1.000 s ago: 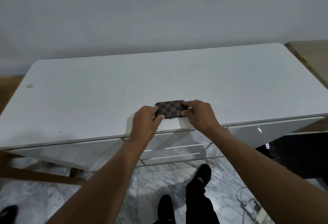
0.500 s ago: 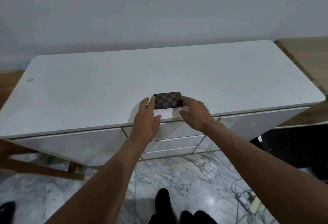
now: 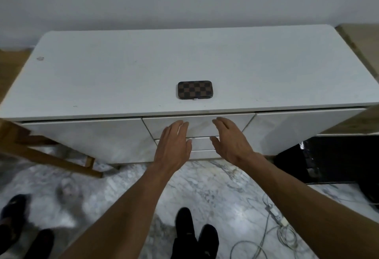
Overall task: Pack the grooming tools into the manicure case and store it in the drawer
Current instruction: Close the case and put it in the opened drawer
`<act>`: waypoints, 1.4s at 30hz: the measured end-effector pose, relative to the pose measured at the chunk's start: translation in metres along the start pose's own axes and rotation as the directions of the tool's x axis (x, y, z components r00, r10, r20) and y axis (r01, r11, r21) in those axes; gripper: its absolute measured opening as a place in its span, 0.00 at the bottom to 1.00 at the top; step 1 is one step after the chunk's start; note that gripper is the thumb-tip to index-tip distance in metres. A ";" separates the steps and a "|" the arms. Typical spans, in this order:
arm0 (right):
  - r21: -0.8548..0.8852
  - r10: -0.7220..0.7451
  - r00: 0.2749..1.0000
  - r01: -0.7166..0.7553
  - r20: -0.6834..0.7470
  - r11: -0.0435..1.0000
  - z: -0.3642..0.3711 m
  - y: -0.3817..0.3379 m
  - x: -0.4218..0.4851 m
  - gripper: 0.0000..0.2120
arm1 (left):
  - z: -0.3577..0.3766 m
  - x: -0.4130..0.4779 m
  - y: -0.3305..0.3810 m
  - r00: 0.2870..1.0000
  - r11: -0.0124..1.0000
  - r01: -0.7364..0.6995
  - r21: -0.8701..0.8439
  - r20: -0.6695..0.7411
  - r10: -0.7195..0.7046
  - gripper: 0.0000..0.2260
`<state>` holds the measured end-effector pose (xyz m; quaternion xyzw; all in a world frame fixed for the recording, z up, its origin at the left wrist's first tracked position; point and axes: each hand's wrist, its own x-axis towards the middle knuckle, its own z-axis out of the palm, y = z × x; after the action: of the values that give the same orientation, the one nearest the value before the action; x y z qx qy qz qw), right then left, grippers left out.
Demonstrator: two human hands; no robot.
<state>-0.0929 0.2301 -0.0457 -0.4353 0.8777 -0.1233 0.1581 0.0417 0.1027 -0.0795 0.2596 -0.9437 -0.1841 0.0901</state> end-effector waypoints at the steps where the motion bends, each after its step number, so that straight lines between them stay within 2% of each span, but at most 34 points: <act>1: -0.012 0.004 1.000 -0.004 -0.013 1.000 0.001 -0.001 0.006 0.29 | 0.001 0.005 -0.003 1.000 0.999 -0.012 0.035 0.012 0.012 0.25; 6: -0.060 0.041 0.999 -0.040 0.020 0.997 0.018 -0.010 0.026 0.37 | 0.008 0.015 -0.019 0.995 0.988 0.012 0.155 0.092 -0.026 0.33; 8: -0.085 0.089 0.995 -0.085 0.037 0.993 0.025 -0.013 0.028 0.37 | 0.008 0.015 -0.027 0.996 0.985 0.024 0.171 0.077 -0.038 0.34; 11: -0.131 0.122 0.992 -0.122 -0.013 0.984 0.032 -0.015 0.031 0.35 | 0.012 0.018 -0.038 0.999 0.976 -0.024 0.215 0.037 0.016 0.31; 14: -0.118 0.103 0.991 -0.113 -0.087 0.987 0.035 -0.015 0.034 0.32 | 0.014 0.019 -0.040 1.000 0.984 -0.027 0.178 0.012 0.026 0.31; 17: -0.049 0.122 0.988 -0.127 -0.094 0.991 0.035 -0.016 0.031 0.30 | 0.015 0.014 -0.039 1.000 0.991 -0.009 0.136 0.006 0.008 0.31; 25: -0.055 0.155 0.987 -0.153 0.031 0.987 0.032 -0.015 0.000 0.30 | 0.013 -0.020 -0.026 0.991 0.991 0.075 0.114 0.104 -0.087 0.36; 31: -0.015 0.128 0.991 -0.127 0.048 0.992 0.039 -0.014 -0.051 0.28 | 0.010 -0.070 -0.008 0.976 0.989 0.117 0.090 0.172 -0.131 0.37; 42: 0.000 0.127 0.991 -0.128 0.037 0.992 0.058 -0.020 -0.132 0.28 | 0.013 -0.151 0.015 0.977 0.987 0.127 0.098 0.157 -0.142 0.38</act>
<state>0.0196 0.3197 -0.0690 -0.3803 0.9005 -0.1060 0.1823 0.1596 0.1980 -0.0968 0.3106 -0.9353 -0.1690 -0.0116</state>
